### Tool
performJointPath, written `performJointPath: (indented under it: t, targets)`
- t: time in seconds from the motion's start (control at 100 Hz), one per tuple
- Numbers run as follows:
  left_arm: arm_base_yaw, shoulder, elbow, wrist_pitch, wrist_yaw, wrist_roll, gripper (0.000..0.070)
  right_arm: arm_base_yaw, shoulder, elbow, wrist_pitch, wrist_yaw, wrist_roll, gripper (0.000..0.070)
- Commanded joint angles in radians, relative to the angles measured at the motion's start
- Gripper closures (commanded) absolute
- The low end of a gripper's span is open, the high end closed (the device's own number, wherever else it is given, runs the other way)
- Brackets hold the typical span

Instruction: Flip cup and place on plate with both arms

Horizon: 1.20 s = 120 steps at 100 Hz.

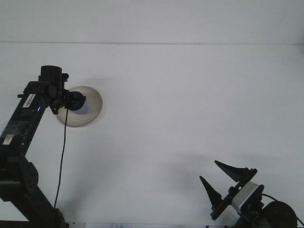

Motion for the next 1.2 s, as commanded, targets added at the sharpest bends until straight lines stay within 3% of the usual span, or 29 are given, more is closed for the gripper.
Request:
performJointPath:
  t: [0.0, 0.08, 0.12, 0.2, 0.25, 0.55, 0.85, 0.99, 1.19]
  targets:
    - [0.002, 0.027, 0.019, 0.006, 0.001, -0.013, 0.0688, 0.008, 0.003, 0.004, 0.009, 0.0, 0.01, 0.0245]
    - [0.001, 0.038, 0.019, 0.004, 0.001, -0.014, 0.063, 0.008, 0.003, 0.004, 0.009, 0.0, 0.01, 0.0245]
    - [0.001, 0.038, 0.019, 0.004, 0.001, -0.018, 0.0539, 0.008, 0.003, 0.004, 0.009, 0.001, 0.01, 0.0245]
    - [0.001, 0.037, 0.023, 0.005, 0.001, -0.018, 0.026, 0.008, 0.003, 0.004, 0.009, 0.001, 0.01, 0.0245]
    - [0.001, 0.034, 0.035, -0.005, 0.001, -0.018, 0.0185, 0.008, 0.003, 0.004, 0.009, 0.001, 0.01, 0.0245]
    - [0.001, -0.031, 0.262, -0.126, 0.001, -0.061, 0.0187, 0.008, 0.003, 0.004, 0.01, 0.001, 0.01, 0.0245]
    - [-0.047, -0.393, 0.31, -0.147, 0.002, -0.085, 0.0188, 0.008, 0.003, 0.004, 0.01, 0.002, 0.01, 0.0244]
    - [-0.123, -0.601, 0.195, -0.116, 0.002, -0.097, 0.0196, 0.008, 0.003, 0.004, 0.013, 0.001, 0.01, 0.0244]
    - [-0.247, -0.935, -0.222, 0.037, 0.003, -0.125, 0.0196, 0.008, 0.003, 0.004, 0.014, 0.001, 0.01, 0.0244]
